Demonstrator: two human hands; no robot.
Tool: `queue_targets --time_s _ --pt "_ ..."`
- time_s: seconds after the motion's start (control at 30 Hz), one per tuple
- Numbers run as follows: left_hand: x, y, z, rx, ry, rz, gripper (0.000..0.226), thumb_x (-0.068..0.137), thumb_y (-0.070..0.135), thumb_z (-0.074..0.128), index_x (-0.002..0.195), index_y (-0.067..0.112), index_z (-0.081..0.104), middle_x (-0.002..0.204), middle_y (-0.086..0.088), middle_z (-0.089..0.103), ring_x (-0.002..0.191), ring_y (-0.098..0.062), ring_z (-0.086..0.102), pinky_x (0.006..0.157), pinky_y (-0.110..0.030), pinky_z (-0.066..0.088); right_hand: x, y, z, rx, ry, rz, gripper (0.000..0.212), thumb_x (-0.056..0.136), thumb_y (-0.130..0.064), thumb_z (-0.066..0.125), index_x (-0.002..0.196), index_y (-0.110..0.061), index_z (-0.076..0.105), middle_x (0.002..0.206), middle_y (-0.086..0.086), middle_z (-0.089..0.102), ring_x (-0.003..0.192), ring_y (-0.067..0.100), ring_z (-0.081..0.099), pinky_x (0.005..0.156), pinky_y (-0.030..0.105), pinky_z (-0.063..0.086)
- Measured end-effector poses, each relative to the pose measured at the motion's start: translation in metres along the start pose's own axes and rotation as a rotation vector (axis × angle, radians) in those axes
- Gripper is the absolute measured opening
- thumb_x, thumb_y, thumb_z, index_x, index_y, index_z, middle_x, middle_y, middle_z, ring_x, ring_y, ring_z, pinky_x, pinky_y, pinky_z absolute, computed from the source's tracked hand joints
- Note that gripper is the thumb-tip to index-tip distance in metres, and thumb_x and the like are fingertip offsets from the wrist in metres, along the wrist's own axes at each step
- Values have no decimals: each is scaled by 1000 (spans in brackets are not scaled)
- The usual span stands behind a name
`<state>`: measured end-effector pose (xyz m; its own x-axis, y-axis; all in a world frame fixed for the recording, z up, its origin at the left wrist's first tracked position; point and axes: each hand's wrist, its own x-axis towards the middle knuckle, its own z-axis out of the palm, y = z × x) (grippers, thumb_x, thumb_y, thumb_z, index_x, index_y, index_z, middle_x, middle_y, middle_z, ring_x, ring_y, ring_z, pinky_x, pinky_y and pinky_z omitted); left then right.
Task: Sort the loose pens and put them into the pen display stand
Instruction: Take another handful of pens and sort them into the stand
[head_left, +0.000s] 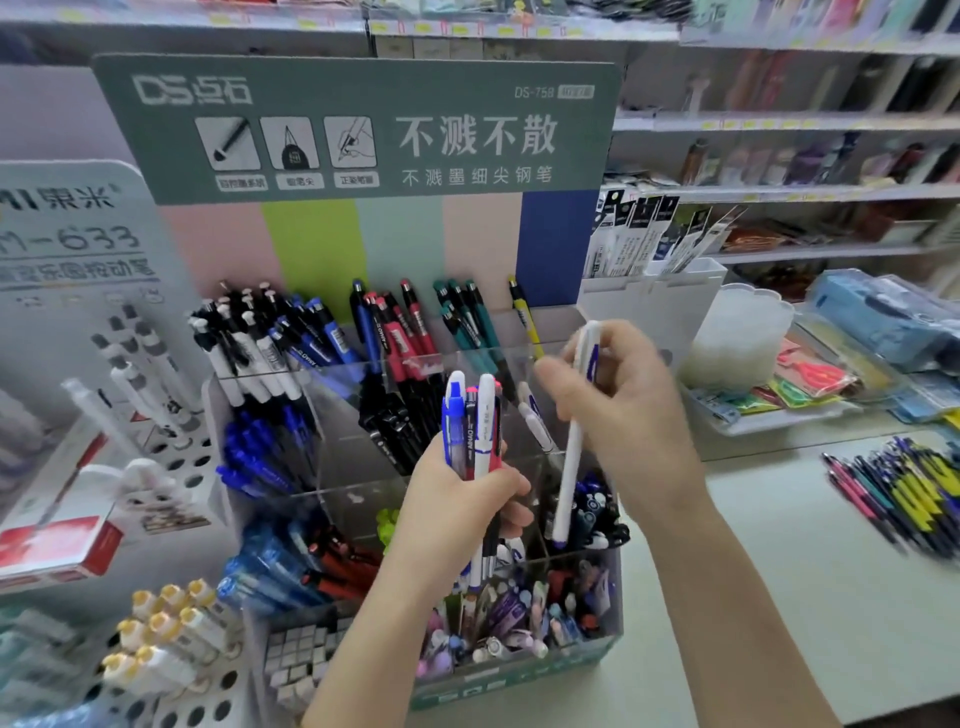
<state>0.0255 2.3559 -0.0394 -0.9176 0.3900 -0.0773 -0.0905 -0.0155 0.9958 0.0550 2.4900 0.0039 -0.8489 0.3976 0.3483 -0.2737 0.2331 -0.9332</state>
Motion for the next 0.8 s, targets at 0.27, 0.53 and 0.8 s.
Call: queue_targets --time_s 0.27,0.53,0.8 --pt "-4 -9 -2 100 -78 55 17 81 -1 59 96 7 60 59 -6 55 51 -16 52 51 -27 49 -24 7 20 63 -149 0 23 80 -7 74 98 -19 68 82 -4 70 73 10 68 68 25 56" --pt "-11 -20 -8 36 -241 18 16 76 -2 66 82 12 61 65 -7 54 58 -17 53 60 -29 51 -41 20 19 1 -132 -12 15 85 -25 64 89 -19 52 69 -13 55 65 3 57 64 25 51" --pt "-27 -35 -11 -185 -387 -54 15 78 20 68 91 14 61 62 -3 50 56 -15 49 56 -28 48 -49 24 7 36 -112 132 24 95 -30 55 82 -18 38 65 7 59 57 15 56 55 22 45"
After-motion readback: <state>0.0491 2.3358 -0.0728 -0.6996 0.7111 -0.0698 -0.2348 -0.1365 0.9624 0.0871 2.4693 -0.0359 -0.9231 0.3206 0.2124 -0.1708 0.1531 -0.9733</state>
